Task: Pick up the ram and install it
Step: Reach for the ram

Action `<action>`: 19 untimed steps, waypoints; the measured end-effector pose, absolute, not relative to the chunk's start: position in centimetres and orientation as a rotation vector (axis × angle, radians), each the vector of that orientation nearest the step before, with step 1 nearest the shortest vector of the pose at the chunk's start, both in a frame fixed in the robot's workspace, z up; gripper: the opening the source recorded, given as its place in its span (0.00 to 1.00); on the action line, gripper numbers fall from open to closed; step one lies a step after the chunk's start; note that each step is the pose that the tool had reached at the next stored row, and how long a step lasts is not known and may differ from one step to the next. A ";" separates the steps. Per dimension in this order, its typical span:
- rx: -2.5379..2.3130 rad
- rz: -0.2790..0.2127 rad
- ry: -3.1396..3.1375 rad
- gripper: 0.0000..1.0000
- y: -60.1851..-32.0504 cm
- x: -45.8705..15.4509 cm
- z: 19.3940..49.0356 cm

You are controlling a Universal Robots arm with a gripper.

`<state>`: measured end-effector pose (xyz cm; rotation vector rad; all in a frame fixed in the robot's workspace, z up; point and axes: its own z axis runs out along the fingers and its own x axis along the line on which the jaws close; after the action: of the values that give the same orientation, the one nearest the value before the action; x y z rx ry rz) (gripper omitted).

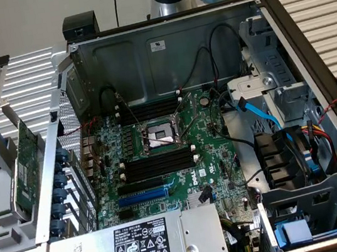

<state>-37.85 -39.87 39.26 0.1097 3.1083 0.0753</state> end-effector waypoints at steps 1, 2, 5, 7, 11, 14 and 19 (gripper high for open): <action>0.110 0.075 3.108 0.11 -39.9 -38.3 39.3; 0.110 0.075 3.108 0.11 -39.9 -38.8 39.3; 0.110 0.075 3.108 0.11 -39.9 -40.1 39.3; 0.110 0.075 3.108 0.11 -39.9 -41.0 39.3; 0.110 0.075 3.108 0.11 -39.9 -42.9 39.3; 0.110 0.075 3.108 0.11 -39.9 -44.2 39.3; 0.110 0.075 3.108 0.11 -39.9 -46.5 39.3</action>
<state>-46.50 -39.90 39.27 0.1097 3.1083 0.0753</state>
